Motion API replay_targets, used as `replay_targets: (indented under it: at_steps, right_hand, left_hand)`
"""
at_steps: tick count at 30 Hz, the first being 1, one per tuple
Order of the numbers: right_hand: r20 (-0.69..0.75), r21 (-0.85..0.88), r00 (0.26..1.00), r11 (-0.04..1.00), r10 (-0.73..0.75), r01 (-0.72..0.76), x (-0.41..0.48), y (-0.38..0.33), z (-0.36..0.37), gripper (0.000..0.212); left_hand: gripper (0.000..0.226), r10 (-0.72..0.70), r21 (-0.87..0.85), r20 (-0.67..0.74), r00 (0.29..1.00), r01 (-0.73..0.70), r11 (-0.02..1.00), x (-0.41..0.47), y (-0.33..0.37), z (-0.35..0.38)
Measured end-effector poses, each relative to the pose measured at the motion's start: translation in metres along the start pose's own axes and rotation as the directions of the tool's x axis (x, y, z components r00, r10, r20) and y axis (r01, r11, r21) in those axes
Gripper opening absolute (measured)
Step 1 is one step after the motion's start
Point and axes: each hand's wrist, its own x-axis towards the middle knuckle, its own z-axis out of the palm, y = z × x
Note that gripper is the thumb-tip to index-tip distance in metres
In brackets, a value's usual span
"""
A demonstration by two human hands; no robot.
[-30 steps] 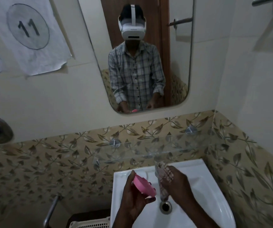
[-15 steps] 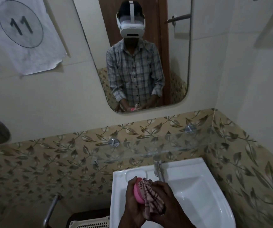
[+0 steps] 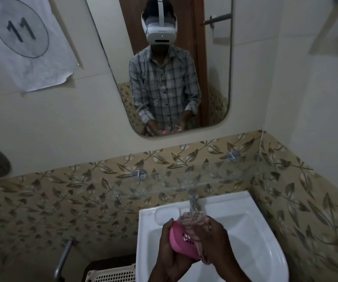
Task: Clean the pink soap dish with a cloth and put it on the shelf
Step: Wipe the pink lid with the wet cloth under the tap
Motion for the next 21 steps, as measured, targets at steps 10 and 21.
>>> replay_targets:
  at_steps: [10, 21]
  right_hand:
    - [0.212, 0.550, 0.869, 0.680, 0.448, -0.485, 0.016, 0.009, -0.030, 0.028]
    - [0.316, -0.295, 0.898, 0.867, -0.308, 0.401, -0.021, 0.007, 0.010, 0.041]
  left_hand:
    - [0.062, -0.048, -0.037, -0.177, 0.983, 0.043, 0.998, -0.009, -0.006, -0.001]
    - [0.051, -0.020, -0.145, -0.073, 0.997, 0.009, 0.989, 0.000, 0.003, 0.019]
